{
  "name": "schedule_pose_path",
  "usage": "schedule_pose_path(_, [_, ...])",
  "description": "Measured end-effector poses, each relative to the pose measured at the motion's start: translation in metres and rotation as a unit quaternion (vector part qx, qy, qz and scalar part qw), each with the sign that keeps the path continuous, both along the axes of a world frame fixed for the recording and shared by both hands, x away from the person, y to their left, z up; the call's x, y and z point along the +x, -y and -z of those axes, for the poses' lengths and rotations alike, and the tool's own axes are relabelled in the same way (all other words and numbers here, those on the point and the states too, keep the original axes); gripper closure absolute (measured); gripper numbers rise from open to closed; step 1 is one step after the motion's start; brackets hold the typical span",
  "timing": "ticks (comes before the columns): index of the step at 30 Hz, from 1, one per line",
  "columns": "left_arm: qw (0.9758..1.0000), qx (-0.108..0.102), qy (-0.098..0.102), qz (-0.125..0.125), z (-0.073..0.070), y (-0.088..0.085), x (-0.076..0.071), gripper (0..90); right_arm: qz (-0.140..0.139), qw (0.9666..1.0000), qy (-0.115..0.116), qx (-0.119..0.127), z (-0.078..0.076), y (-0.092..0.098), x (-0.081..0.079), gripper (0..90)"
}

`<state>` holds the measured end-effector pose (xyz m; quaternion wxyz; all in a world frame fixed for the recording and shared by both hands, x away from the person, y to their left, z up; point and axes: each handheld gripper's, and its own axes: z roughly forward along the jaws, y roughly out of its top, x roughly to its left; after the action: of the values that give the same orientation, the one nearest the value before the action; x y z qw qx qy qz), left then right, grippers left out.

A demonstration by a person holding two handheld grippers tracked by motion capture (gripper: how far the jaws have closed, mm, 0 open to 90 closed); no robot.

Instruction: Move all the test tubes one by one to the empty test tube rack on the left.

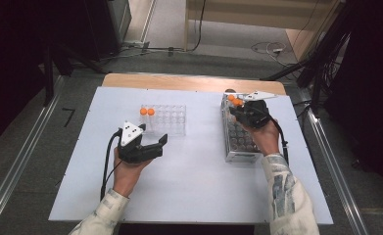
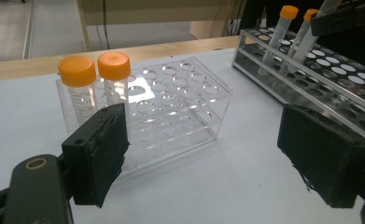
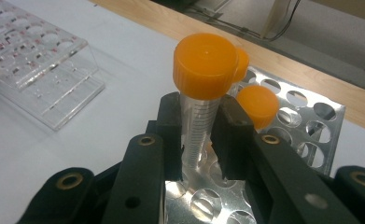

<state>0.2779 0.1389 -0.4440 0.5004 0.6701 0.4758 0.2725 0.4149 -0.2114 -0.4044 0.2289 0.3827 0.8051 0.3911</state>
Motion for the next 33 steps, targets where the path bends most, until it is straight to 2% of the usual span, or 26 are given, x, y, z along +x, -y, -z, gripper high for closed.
schedule_pose_path(5, [1.0, 0.008, 0.003, -0.002, 0.0, 0.001, -0.001, 14.5, -0.002, 0.9999, 0.014, 0.007, -0.01, 0.002, -0.006, 71.8])
schedule_pose_path(8, [0.9999, 0.013, 0.006, -0.003, -0.001, 0.002, -0.001, 13.5, -0.005, 0.9995, 0.026, 0.02, -0.02, 0.003, -0.011, 71.8])
schedule_pose_path(12, [0.9999, 0.015, 0.006, -0.004, -0.001, 0.003, -0.001, 12.7, -0.016, 0.9987, 0.042, 0.023, -0.031, 0.002, -0.02, 71.8])
schedule_pose_path(15, [0.9999, 0.015, 0.007, -0.004, -0.002, 0.003, -0.001, 12.6, -0.028, 0.9983, 0.044, 0.028, -0.035, -0.001, -0.028, 71.8])
schedule_pose_path(22, [0.9999, 0.012, 0.01, -0.002, -0.004, 0.004, -0.002, 12.9, -0.059, 0.9969, 0.042, 0.031, -0.032, -0.018, -0.041, 71.9])
schedule_pose_path(33, [0.9998, 0.011, 0.014, 0.0, -0.006, 0.003, -0.004, 12.9, -0.101, 0.994, 0.026, 0.035, -0.016, -0.045, -0.057, 71.9])
